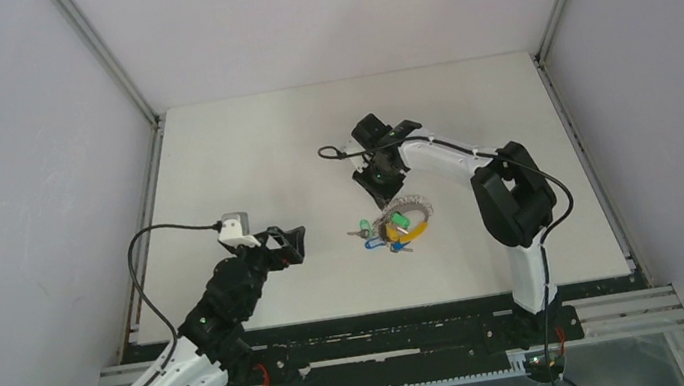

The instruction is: Put the keys on the keyring

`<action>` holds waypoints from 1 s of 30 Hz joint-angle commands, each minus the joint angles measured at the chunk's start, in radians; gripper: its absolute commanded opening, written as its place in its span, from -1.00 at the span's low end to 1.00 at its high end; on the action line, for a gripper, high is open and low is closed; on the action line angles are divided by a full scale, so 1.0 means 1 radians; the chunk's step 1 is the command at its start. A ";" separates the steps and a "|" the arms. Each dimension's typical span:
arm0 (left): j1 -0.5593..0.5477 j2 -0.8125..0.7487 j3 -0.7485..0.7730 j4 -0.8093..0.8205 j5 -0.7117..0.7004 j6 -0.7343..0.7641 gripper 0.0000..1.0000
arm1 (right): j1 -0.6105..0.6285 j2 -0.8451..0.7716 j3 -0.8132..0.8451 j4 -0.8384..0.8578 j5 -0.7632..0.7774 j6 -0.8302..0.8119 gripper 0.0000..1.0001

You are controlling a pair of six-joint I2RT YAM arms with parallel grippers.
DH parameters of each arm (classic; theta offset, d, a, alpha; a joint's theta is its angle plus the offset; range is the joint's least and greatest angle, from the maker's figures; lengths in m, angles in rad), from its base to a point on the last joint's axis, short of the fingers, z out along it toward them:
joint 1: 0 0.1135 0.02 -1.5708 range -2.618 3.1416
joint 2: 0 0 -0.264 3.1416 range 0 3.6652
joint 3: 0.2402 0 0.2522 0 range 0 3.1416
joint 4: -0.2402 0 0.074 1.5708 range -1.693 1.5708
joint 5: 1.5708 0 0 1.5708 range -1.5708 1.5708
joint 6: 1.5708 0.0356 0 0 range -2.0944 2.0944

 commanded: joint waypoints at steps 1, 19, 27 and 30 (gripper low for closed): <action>0.002 0.005 0.033 -0.006 -0.047 -0.022 0.99 | -0.012 0.001 0.052 0.093 -0.008 0.047 -0.58; 0.003 -0.210 0.308 -0.449 -0.148 -0.020 0.99 | -0.271 -0.737 -0.495 0.403 0.035 0.270 0.16; 0.002 -0.373 0.374 -0.551 -0.231 0.052 0.99 | -0.277 -1.049 -0.574 0.349 0.212 0.357 0.43; 0.003 -0.387 0.417 -0.615 -0.219 0.121 0.99 | -0.277 -1.200 -0.614 0.350 0.260 0.374 0.89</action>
